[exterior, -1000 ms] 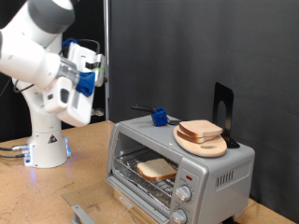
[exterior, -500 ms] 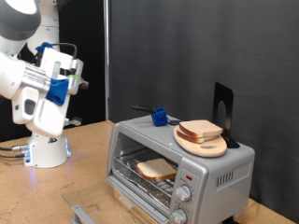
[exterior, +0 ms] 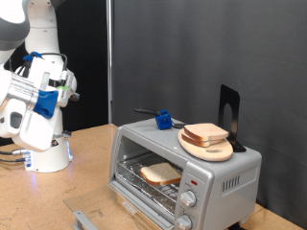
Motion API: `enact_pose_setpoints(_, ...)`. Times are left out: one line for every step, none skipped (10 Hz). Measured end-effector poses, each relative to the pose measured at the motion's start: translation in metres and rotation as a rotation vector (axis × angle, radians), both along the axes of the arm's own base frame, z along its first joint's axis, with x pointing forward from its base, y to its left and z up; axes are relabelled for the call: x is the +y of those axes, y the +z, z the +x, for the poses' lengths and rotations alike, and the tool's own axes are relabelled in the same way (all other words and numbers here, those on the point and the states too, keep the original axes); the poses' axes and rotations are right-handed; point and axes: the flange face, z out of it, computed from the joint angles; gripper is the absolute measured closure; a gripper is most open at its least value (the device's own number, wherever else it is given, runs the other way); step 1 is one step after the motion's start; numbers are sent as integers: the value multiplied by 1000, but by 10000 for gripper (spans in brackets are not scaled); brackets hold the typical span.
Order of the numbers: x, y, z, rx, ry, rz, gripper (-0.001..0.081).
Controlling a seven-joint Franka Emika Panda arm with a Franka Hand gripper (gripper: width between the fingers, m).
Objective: Make a piece of toast with the oven
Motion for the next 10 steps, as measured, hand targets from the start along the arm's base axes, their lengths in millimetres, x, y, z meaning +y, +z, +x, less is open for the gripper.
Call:
enact_pose_setpoints(0, 0, 0, 13, -5, 2, 124)
enact_pose_setpoints(2, -2, -5, 103, 22, -14, 124)
enact_pose_setpoints(3, -2, -8, 210, 33, -27, 124)
enact_pose_setpoints(1, -3, -6, 278, 14, -26, 124)
enact_pose_setpoints(-2, -5, -5, 308, -6, -17, 124)
enact_pose_setpoints(-6, -7, -2, 306, -27, -4, 124)
enact_pose_setpoints(-13, -12, 0, 288, -57, 9, 124)
enact_pose_setpoints(-20, -18, 2, 248, -75, 18, 124)
enact_pose_setpoints(-28, -29, 0, 224, -77, 14, 124)
enact_pose_setpoints(-34, -42, -3, 222, -62, 0, 124)
